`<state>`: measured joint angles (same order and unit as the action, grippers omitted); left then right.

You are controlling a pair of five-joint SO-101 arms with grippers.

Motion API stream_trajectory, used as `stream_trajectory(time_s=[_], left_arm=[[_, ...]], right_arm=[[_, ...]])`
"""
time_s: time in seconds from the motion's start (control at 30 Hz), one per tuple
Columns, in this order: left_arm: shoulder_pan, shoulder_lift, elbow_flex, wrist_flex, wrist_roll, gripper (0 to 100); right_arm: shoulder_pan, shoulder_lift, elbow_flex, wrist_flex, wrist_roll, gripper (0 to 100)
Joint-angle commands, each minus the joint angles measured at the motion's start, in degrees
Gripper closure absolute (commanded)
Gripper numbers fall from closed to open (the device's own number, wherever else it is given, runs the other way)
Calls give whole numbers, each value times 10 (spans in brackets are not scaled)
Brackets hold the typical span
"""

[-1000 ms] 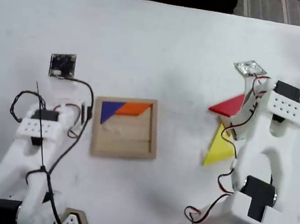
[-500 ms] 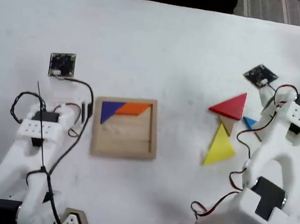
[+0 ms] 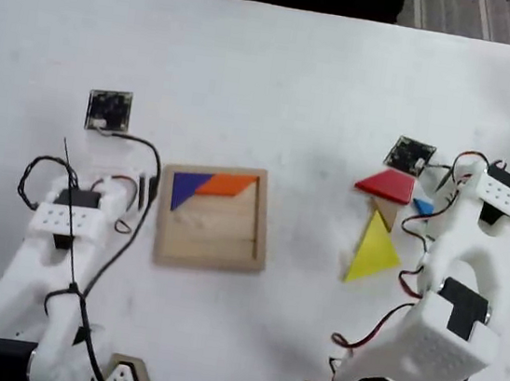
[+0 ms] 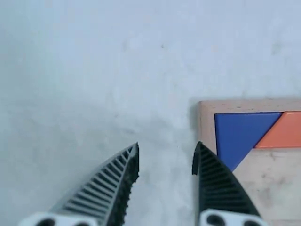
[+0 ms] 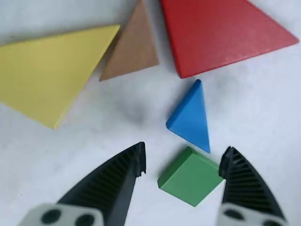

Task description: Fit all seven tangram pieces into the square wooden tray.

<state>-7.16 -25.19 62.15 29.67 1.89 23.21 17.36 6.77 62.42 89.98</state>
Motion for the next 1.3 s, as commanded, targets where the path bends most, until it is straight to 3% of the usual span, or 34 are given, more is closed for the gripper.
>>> stream_trajectory(time_s=[0.0,0.43,0.73,1.0,1.1,1.27], left_arm=[[0,-21,-4,-15,-11,801],[0,-21,-4,-15,-11,801],[0,-21,-5,-15,-12,801],[0,-21,-3,-25,-12,801],[0,-21,-3,-25,-12,801],[0,-21,-3,-25,-12,801]], right_arm=[[-13,-7,-9,-11,41,745],[-15,111,-97,-1,47,747],[-3,171,-236,125,46,750],[-7,190,-259,134,46,913],[-7,188,-259,135,45,884],[-12,186,-260,134,-25,763]])
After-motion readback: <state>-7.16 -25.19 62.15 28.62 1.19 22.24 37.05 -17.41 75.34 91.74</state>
